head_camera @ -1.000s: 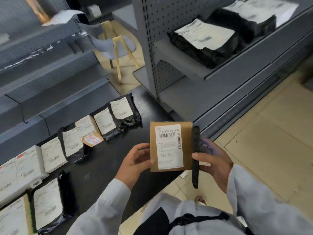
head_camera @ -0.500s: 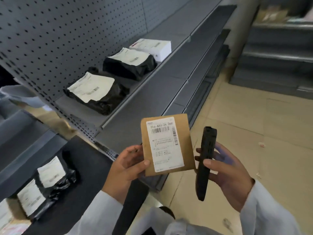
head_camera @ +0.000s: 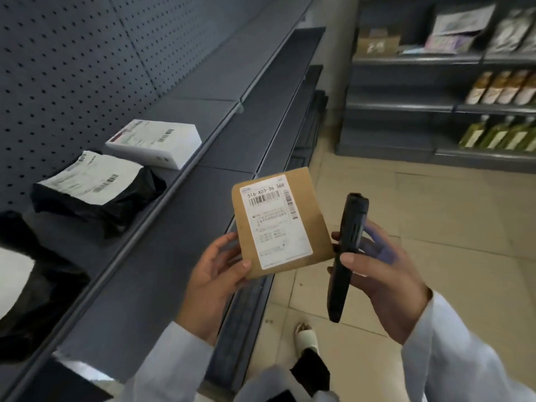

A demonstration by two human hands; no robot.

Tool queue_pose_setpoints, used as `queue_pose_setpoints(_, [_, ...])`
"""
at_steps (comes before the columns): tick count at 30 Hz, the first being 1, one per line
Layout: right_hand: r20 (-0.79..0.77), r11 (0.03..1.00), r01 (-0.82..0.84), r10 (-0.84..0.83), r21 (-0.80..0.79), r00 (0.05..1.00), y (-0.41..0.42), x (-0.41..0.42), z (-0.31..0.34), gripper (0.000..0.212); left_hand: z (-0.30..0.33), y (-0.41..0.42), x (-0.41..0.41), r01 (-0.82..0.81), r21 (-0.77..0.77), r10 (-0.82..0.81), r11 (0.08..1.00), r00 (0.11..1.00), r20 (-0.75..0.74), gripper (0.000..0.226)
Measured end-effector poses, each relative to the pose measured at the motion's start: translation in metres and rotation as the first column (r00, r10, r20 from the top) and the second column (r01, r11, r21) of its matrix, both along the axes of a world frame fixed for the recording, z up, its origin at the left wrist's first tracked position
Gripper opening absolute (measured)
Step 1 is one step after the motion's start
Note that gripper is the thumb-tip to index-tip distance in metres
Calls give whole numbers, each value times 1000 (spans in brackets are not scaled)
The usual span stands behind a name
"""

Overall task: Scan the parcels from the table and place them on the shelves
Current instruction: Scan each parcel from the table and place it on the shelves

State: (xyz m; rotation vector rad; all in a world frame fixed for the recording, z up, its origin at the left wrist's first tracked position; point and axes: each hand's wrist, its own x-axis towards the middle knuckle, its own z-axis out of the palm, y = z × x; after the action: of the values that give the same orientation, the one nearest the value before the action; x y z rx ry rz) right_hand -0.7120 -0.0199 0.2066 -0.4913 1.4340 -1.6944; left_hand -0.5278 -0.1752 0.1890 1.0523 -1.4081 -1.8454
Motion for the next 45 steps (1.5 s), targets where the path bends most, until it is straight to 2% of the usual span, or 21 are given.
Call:
queue_pose_setpoints(3, [-59,999,-33,33,0,998,-38,-44,22,122,10,-38,-37,-6,14,7,1000,997,-72,47])
queue_pose_setpoints(6, [-125,996,-91,91,4,988,-76,-84,38,95,19,-74,-69,-23,-5,22,1000,990,-143,51])
queue_pose_setpoints(7, [-139,994,-109,109,12,984,-87,-96,40,95,21,-86,-79,-23,-11,21,1000,986,-163,53])
queue_pose_setpoints(10, [-157,991,-128,130,25,979,-116,-124,43,111,27,-116,-106,-48,-17,43,999,975,-218,54])
queue_pose_setpoints(14, [-187,987,-162,163,20,969,-153,-151,42,113,35,-142,-133,-111,-26,102,993,970,-222,51])
queue_pose_setpoints(22, [-171,948,-307,291,-79,941,-259,-208,32,91,41,-180,-169,-369,-73,354,927,922,-159,47])
queue_pose_setpoints(26, [-137,891,-440,425,-112,895,-322,-242,28,106,46,-198,-196,-568,-95,553,818,820,-148,40])
queue_pose_setpoints(31, [-131,764,-627,613,-154,779,-397,-279,33,107,60,-224,-233,-718,-121,710,685,696,-108,46])
queue_pose_setpoints(35, [-101,647,-744,739,-167,666,-443,-295,30,109,63,-241,-255,-817,-174,827,550,562,-26,32])
queue_pose_setpoints(40, [-52,568,-804,810,-176,584,-487,-302,22,116,66,-254,-275,-888,-249,917,386,398,3,21])
queue_pose_setpoints(45, [-15,487,-851,866,-198,500,-509,-305,15,106,54,-261,-289,-915,-313,964,254,267,1,13])
